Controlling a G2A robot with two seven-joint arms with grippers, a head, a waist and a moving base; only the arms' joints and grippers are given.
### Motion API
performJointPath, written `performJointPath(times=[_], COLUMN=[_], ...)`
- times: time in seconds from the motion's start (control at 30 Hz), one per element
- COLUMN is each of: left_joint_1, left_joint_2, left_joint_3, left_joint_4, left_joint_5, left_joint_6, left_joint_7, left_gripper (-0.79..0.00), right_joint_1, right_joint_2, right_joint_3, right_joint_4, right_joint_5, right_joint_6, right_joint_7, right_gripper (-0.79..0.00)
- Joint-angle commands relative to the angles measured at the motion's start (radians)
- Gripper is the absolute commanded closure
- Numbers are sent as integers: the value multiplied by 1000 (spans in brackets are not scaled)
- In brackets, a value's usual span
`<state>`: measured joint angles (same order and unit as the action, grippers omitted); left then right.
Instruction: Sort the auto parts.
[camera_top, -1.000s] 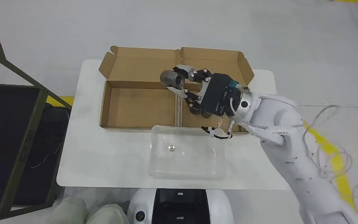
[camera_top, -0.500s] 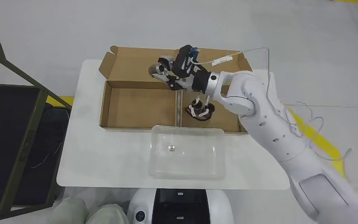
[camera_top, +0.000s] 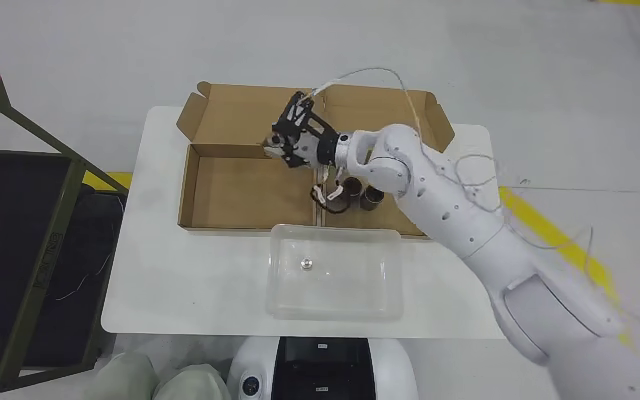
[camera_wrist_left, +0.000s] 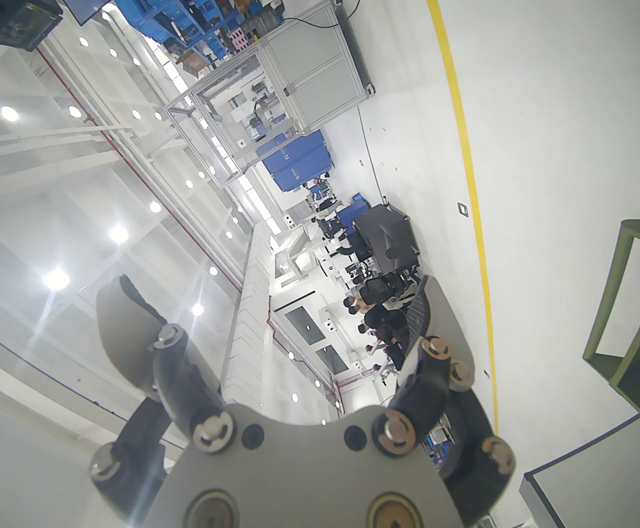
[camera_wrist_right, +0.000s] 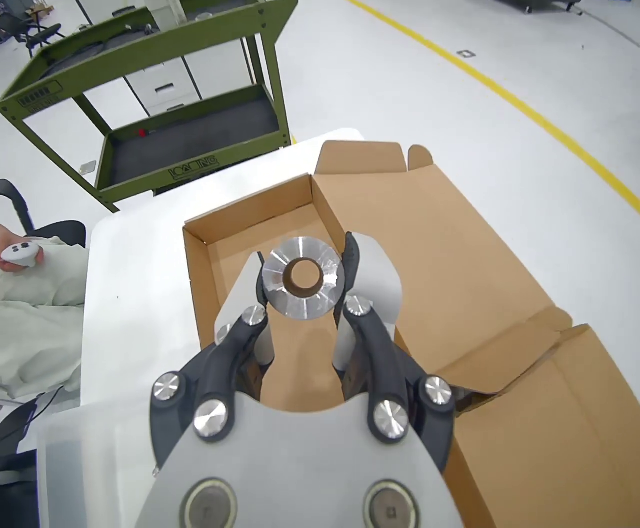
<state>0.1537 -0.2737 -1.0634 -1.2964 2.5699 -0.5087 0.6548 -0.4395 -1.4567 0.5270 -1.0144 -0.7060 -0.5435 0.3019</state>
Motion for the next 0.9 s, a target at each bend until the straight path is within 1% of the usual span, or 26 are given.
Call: performJointPath(times=[0.0, 0.2, 0.5, 0.67, 0.87], left_joint_1=[0, 0, 0, 0, 0], left_joint_2=[0, 0, 0, 0, 0], left_joint_3=[0, 0, 0, 0, 0], left_joint_4=[0, 0, 0, 0, 0], left_joint_5=[0, 0, 0, 0, 0], left_joint_6=[0, 0, 0, 0, 0], left_joint_7=[0, 0, 0, 0, 0], left_gripper=[-785, -785, -785, -785, -785], right_joint_1=[13, 44, 74, 78, 78], right_joint_2=[-26, -104, -218, -271, -323], right_joint_3=[-28, -90, -155, -177, -191], right_joint_4=[56, 212, 407, 500, 590], right_joint_5=[12, 59, 74, 63, 44], right_joint_6=[-3, -30, -58, -64, -72], right_joint_7=[12, 38, 61, 61, 51], right_gripper=[0, 0, 0, 0, 0])
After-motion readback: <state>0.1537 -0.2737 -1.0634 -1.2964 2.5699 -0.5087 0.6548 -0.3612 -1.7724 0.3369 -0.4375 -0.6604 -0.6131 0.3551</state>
